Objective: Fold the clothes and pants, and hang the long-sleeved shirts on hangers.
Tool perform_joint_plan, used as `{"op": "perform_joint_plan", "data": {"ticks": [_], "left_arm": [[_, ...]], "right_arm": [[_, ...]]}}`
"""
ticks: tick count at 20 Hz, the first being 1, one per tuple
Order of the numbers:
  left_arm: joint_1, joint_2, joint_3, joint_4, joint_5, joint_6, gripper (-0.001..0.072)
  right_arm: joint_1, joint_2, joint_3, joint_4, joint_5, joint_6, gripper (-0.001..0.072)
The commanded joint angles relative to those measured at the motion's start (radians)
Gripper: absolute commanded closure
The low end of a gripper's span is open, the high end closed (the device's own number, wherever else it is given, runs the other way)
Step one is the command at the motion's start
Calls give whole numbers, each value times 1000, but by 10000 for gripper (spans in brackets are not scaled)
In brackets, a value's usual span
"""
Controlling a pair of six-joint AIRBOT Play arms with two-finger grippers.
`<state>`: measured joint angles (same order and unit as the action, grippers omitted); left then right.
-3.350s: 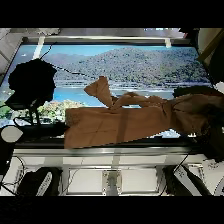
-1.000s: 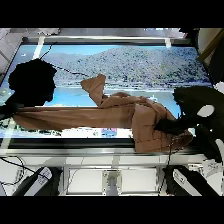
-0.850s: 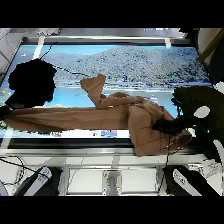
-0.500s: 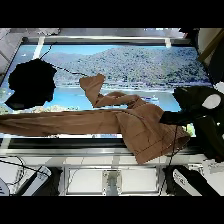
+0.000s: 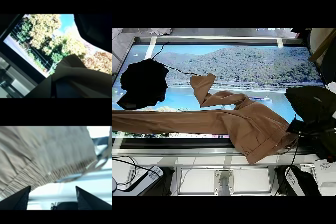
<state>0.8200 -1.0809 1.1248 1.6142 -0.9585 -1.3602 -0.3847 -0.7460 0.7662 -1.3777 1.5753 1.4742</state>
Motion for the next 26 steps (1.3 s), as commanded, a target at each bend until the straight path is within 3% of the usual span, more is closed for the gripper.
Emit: {"op": "perform_joint_plan", "data": {"ticks": [1, 6, 7, 8, 9, 10, 11, 13, 18, 23, 24, 25, 26], "left_arm": [[0, -18, 13, -29, -12, -1, 695], [-2, -21, 12, -28, -37, 0, 695], [-2, -21, 12, -28, -37, 0, 695], [-2, -21, 12, -24, -32, -1, 695], [-2, -21, 13, -25, -24, -1, 695], [-2, -21, 13, -29, -11, -2, 695], [-2, -21, 14, -29, -2, -2, 695], [-2, -21, 21, -28, 22, -2, 695], [-3, -19, 35, -71, 72, -2, 694], [-2, -14, 35, -74, 79, -2, 694], [-2, -9, 35, -75, 79, -2, 694], [-2, -3, 35, -75, 78, -2, 695], [-2, 2, 35, -75, 76, -2, 695]], "right_arm": [[-76, 58, -117, 31, -89, 34, 91], [-76, -80, -159, 251, -468, 34, 113], [-76, -131, -159, 256, -494, 34, 198], [-76, -175, -158, 260, -523, 34, 333], [-76, -215, -152, 269, -576, 34, 566], [-76, -242, -138, 280, -637, 34, 671], [-76, -265, -106, 286, -702, 34, 680], [-76, -313, 5, 285, -779, 37, 680], [-55, -552, 319, 340, -728, 32, 679], [66, -779, 484, 340, -774, 37, 660], [74, -807, 520, 353, -776, 45, 434], [74, -815, 550, 356, -768, 56, 151], [65, -811, 584, 342, -733, 54, 164]]}}
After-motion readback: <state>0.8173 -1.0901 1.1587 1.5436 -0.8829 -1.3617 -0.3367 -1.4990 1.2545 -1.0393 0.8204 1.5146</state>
